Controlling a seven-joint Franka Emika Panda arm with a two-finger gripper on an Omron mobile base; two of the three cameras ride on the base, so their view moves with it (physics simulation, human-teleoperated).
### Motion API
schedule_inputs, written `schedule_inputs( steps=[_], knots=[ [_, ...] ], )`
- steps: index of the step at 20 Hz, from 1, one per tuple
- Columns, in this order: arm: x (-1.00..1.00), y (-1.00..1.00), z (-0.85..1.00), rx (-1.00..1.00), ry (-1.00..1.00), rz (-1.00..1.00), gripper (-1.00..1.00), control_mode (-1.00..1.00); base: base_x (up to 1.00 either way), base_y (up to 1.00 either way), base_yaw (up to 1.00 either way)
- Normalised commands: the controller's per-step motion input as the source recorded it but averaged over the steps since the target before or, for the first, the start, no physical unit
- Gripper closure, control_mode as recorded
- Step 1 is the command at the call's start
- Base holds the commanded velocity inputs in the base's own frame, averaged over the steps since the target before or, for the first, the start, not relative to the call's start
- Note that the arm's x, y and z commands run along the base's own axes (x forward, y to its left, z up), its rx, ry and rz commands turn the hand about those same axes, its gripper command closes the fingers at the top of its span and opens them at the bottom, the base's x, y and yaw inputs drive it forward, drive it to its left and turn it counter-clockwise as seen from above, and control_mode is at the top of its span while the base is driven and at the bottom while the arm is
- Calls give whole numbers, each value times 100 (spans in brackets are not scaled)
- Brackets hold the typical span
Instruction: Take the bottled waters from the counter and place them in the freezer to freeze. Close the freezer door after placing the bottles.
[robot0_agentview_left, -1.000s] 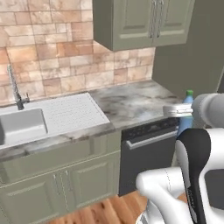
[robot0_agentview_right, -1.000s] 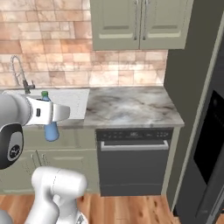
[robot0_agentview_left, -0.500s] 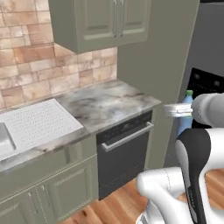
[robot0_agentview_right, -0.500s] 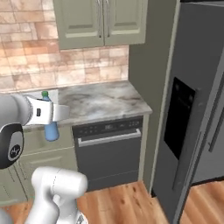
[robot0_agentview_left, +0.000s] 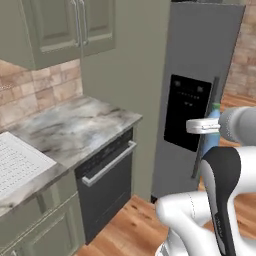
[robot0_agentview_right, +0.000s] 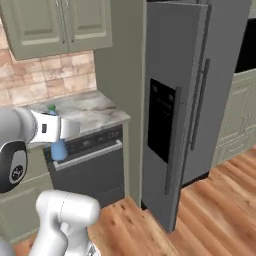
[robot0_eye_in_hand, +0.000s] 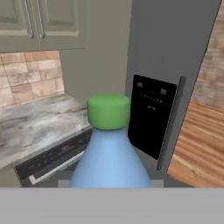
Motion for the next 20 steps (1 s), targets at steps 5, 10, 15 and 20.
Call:
schedule_inputs(
  steps=[5, 10, 15, 20],
  knots=[
    [0, 0, 0, 0, 0, 0, 100, 100, -21, -2, -49],
    [0, 0, 0, 0, 0, 0, 100, 100, -21, -9, -49],
    [0, 0, 0, 0, 0, 0, 100, 100, -7, -14, -48],
    [0, 0, 0, 0, 0, 0, 100, 100, -10, -12, -47]
  ],
)
